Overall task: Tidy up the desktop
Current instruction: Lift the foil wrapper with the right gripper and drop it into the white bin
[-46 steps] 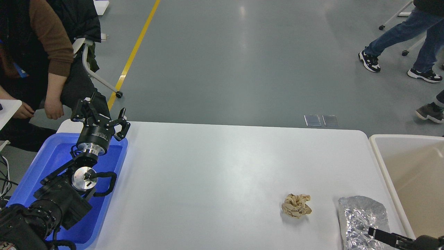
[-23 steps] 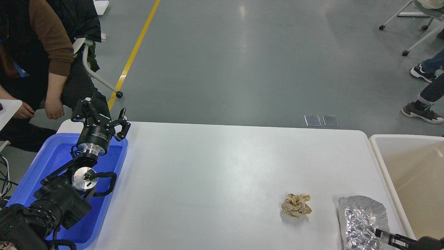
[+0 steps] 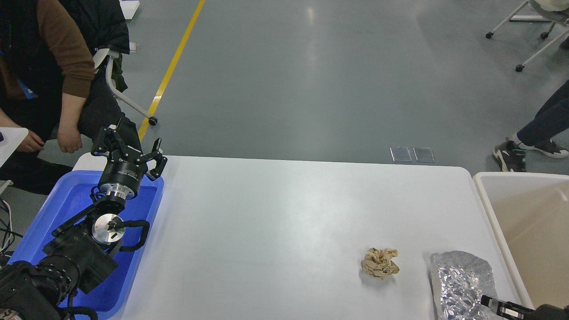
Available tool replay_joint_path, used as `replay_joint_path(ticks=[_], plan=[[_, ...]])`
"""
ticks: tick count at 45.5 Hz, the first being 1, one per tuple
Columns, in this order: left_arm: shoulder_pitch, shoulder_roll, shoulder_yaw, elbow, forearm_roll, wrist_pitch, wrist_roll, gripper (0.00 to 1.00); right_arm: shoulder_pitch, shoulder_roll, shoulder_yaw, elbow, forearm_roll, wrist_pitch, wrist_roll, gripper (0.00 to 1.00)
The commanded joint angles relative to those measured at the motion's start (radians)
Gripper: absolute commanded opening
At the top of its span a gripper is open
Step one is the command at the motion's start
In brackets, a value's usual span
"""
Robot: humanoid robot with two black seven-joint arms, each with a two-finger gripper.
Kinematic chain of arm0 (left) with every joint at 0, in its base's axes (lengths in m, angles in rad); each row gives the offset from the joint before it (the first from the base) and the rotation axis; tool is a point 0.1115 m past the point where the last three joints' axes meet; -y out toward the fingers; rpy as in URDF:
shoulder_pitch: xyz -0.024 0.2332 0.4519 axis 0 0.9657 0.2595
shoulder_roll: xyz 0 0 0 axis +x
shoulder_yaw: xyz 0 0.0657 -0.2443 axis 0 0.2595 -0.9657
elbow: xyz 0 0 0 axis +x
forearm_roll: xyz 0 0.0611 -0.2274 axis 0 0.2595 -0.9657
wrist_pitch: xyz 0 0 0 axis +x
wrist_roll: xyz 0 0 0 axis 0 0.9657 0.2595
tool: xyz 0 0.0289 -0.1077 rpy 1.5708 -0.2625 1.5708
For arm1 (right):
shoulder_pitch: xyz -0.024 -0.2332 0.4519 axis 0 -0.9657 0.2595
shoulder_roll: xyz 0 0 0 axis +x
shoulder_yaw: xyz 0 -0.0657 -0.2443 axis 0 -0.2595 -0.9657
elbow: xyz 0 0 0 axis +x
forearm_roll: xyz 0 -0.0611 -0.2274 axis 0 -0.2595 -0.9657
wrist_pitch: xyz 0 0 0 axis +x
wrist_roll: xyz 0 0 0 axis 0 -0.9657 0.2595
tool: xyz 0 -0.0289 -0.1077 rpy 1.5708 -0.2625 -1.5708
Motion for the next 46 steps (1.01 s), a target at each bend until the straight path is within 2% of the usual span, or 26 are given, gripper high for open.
replay_joint_path(ticks=[1,8,18,32,46], plan=[[0.000,0.000,0.000,0.000,0.000,0.000,0.000,1.00,0.007,-0.001,0.021,-0.003,0.006,-0.001,0.046,0.00],[0.000,0.000,0.000,0.000,0.000,0.000,0.000,1.00,0.019,-0.027,0.042,0.004,0.073,-0.003,0.089,0.00],[0.000,0.000,0.000,0.000,0.000,0.000,0.000,1.00,0.090,-0.133,0.031,0.030,0.158,0.015,0.152,0.00],[0.000,0.000,0.000,0.000,0.000,-0.001,0.000,1.00,0.251,-0.328,0.025,0.145,0.158,0.135,0.156,0.00],[0.000,0.000,0.000,0.000,0.000,-0.001,0.000,1.00,0.521,-0.541,0.033,0.246,0.161,0.377,0.155,0.00]])
